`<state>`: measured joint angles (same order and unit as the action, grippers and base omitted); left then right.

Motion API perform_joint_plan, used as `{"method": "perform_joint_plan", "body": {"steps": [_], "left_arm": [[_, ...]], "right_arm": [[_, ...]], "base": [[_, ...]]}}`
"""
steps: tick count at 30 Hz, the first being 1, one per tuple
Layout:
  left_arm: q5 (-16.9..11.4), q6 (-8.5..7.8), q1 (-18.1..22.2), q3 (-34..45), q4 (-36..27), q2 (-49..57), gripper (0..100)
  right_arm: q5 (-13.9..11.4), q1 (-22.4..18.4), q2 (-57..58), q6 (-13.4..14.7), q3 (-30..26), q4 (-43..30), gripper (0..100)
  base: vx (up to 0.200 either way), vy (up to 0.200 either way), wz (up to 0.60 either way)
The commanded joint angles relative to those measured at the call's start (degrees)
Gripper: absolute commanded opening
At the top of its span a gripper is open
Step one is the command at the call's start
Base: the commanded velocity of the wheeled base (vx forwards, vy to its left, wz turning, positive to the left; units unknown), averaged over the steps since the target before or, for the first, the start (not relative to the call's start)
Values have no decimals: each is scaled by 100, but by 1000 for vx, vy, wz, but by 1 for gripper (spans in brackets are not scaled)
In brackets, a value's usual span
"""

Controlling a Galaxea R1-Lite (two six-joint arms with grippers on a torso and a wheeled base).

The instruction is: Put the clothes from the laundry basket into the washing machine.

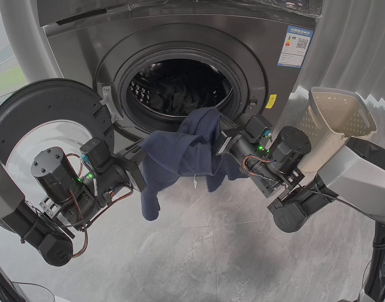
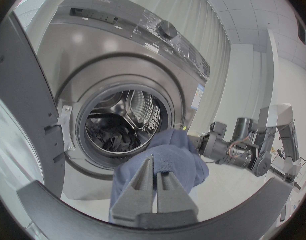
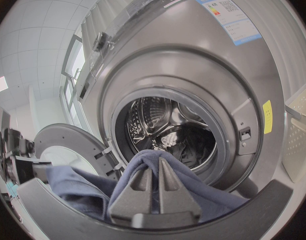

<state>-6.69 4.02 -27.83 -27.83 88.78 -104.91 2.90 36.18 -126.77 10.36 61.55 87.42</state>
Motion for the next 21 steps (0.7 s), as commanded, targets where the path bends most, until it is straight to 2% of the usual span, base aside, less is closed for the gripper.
{"method": "perform_joint_plan", "body": {"steps": [1,3,4,7,10,15,17,21], "left_arm": [[-16,-7,23,85,7,-231,0],[-34,-7,32,85,7,-231,0],[-34,-7,32,94,-1,-240,100],[-25,37,23,199,-1,-328,100],[-25,-86,-3,472,7,-504,100],[-51,-394,-29,893,7,-645,100],[-218,-604,-126,1307,7,-645,100],[-421,-710,-188,1570,7,-688,100]], "right_arm": [[0,56,197,1,-3,3,0],[0,56,197,1,-3,3,0],[0,56,205,1,-3,3,0],[0,56,205,1,6,3,0],[0,56,205,1,24,-6,0],[0,56,205,1,32,-6,0],[0,64,205,1,15,-6,0],[0,126,197,1,15,-6,0]], "base": [[0,0,0],[0,0,0],[0,0,0],[0,0,0],[0,0,0],[0,0,0],[0,0,0],[0,0,0]]}}
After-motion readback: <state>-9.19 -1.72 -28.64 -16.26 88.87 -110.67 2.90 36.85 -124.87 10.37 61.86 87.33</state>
